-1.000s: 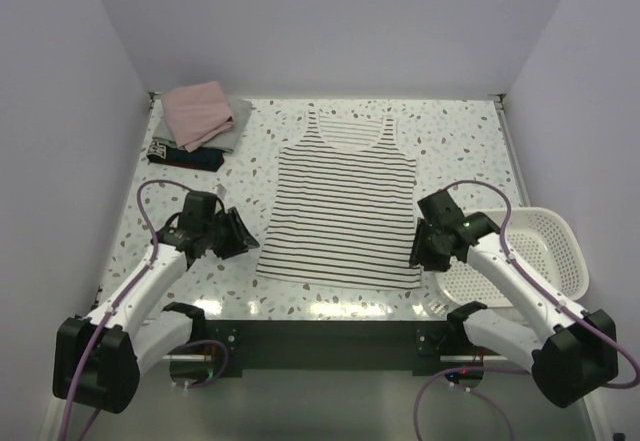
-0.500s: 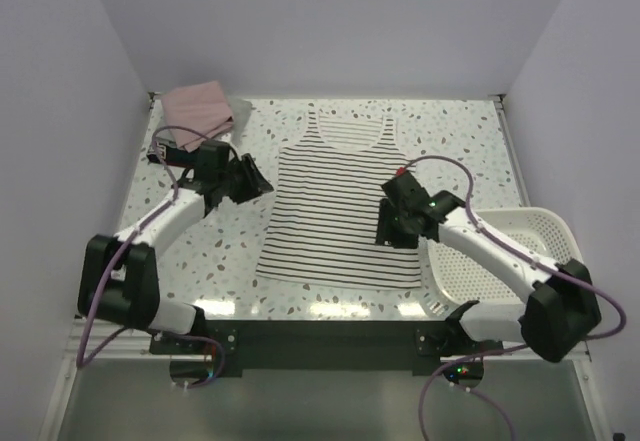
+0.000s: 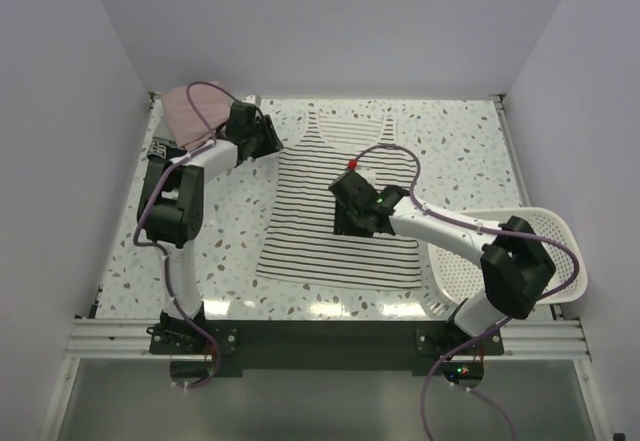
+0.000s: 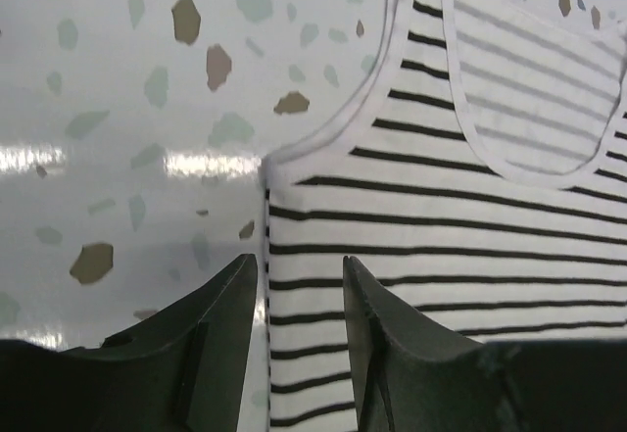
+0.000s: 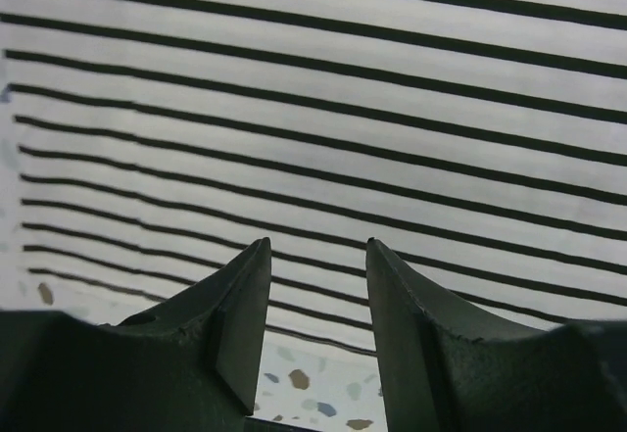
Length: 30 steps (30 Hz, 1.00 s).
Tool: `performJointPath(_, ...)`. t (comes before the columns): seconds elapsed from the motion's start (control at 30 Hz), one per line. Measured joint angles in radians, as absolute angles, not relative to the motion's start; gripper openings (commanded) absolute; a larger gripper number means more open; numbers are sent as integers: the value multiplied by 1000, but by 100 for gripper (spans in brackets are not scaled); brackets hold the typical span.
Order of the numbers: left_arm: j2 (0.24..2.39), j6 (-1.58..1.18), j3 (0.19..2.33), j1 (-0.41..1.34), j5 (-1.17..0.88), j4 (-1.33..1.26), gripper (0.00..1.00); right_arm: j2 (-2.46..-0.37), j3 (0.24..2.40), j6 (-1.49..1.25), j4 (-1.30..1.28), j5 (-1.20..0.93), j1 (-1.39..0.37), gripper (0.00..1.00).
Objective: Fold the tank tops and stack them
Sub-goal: Flatten the tank top out
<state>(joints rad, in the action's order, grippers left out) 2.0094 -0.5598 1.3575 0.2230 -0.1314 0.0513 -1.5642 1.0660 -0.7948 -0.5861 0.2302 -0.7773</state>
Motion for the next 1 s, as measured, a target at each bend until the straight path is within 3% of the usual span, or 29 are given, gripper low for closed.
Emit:
performJointPath(0.37,2228,-456,1596,229,-26,118,37,-1573,1169,-850,-587,285,-948,46)
performJointPath(0.77,2217,-433,1544,236,-30,30,41,-1723,1299,-876,-590,324,-1088,45)
performJointPath(1.0,2214,-430,1522,236,-85,-16,38,-1741,1299,-889,-592,325,-1094,45)
